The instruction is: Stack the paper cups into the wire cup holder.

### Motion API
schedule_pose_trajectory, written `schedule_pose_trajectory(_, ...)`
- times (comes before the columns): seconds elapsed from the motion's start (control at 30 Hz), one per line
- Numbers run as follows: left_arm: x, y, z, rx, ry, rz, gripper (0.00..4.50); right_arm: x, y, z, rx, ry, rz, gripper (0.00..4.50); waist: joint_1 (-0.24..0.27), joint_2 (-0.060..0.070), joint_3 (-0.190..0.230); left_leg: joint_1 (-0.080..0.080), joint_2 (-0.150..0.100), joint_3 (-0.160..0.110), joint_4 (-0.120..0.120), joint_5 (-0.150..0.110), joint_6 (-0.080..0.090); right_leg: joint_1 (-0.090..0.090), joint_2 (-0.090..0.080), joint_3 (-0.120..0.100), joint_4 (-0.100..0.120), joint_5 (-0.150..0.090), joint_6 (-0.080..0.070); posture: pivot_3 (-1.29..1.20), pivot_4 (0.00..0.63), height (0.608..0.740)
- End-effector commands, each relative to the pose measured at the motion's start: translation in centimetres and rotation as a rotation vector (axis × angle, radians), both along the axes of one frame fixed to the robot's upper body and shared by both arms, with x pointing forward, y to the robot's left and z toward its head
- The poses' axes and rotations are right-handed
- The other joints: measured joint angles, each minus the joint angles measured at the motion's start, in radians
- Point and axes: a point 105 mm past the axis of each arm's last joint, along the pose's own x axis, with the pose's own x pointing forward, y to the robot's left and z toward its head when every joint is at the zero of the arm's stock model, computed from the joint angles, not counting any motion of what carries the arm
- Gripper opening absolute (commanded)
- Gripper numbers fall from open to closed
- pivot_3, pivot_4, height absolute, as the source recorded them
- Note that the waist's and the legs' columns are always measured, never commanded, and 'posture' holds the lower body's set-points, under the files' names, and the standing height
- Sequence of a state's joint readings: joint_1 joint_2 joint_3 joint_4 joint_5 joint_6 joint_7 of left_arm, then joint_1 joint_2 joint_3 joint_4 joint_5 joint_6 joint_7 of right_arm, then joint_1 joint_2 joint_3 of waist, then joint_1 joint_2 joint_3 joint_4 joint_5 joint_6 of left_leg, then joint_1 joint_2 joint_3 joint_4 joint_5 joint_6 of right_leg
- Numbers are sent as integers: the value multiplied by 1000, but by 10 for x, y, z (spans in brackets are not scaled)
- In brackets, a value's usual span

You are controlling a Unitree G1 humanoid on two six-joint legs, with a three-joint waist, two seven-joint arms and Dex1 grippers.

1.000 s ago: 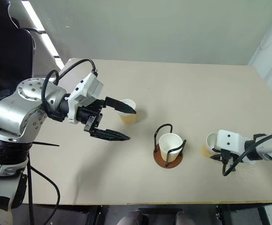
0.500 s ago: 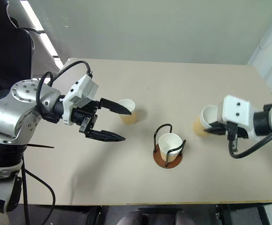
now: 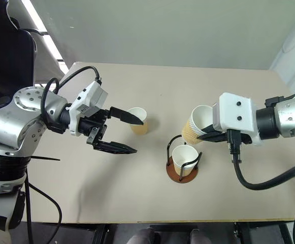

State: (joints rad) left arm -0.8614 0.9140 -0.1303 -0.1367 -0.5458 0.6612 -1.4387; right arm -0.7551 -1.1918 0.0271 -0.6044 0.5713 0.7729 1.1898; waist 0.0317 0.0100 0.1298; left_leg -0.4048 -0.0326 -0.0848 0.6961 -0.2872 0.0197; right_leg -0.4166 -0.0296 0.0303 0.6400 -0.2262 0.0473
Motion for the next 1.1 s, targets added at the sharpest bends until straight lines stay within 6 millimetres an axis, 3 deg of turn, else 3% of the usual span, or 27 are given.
schedule_pose_trajectory(0.03, -4, -3, 9, 1, -40, -21, 4500, -3, 2, -7, -28, 15, 26, 40, 0, 0, 0, 0, 0, 0, 0, 0, 0, 0, 0, 0, 0, 0, 0, 0, 150, 740)
schedule_pose_trajectory(0.7, -5, -4, 9, 4, -45, -19, 4500, -2, 17, -31, -91, 57, 108, 40, -1, 0, 0, 0, 0, 0, 0, 0, 0, 0, 0, 0, 0, 0, 0, 0, 150, 740)
schedule_pose_trajectory(1.1, -5, -3, 9, 6, -47, -17, 4500, -4, 26, -25, -29, 51, 130, 4171, -1, 0, 0, 0, 0, 0, -1, 0, 0, 0, 0, 0, 0, 0, 0, 0, 150, 740)
